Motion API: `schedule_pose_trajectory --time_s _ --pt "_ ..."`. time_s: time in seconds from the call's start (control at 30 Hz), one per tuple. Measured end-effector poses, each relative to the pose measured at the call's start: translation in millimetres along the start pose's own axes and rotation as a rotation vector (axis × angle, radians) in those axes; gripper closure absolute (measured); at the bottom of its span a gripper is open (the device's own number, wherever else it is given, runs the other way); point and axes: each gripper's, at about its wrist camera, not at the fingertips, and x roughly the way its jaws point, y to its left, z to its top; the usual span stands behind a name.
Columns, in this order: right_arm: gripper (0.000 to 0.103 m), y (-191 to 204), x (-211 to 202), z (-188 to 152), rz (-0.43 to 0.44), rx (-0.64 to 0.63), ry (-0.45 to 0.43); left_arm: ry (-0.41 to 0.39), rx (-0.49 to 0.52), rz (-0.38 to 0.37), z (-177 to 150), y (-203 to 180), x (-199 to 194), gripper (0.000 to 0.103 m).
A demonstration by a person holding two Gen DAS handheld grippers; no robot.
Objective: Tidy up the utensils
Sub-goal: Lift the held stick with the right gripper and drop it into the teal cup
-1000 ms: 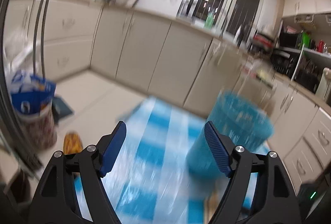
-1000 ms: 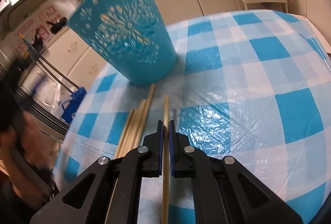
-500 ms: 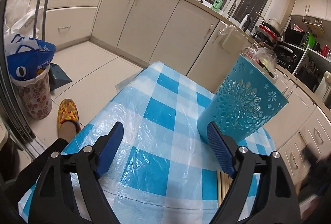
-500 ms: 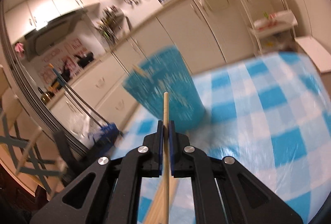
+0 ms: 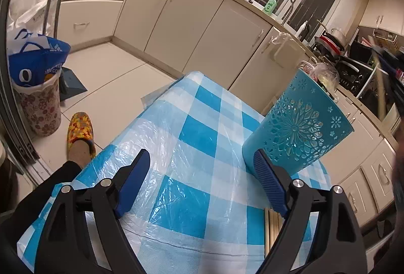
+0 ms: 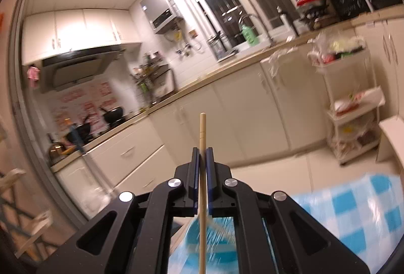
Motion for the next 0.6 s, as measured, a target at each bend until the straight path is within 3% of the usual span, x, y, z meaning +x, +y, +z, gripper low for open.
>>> schedule_pose_trajectory --time_s 0.17,0.3,0.47,0.6 --pt "0.097 1 53 -10 -0.108 -0.087 0.067 -0.005 -0.015 -0.019 0 3 0 0.023" --pt "0.097 4 66 -29 -0.145 -0.161 0.143 -0.014 -0.023 -0.031 0 5 -1 0.023" --pt "0.095 -7 54 -46 -0.144 -0.131 0.193 -0.015 -0.027 -0.032 0 4 -1 0.022" --pt "0.089 -7 2 -53 -0.114 -0.083 0.167 -0.013 -0.026 -0.026 0 4 -1 0.022"
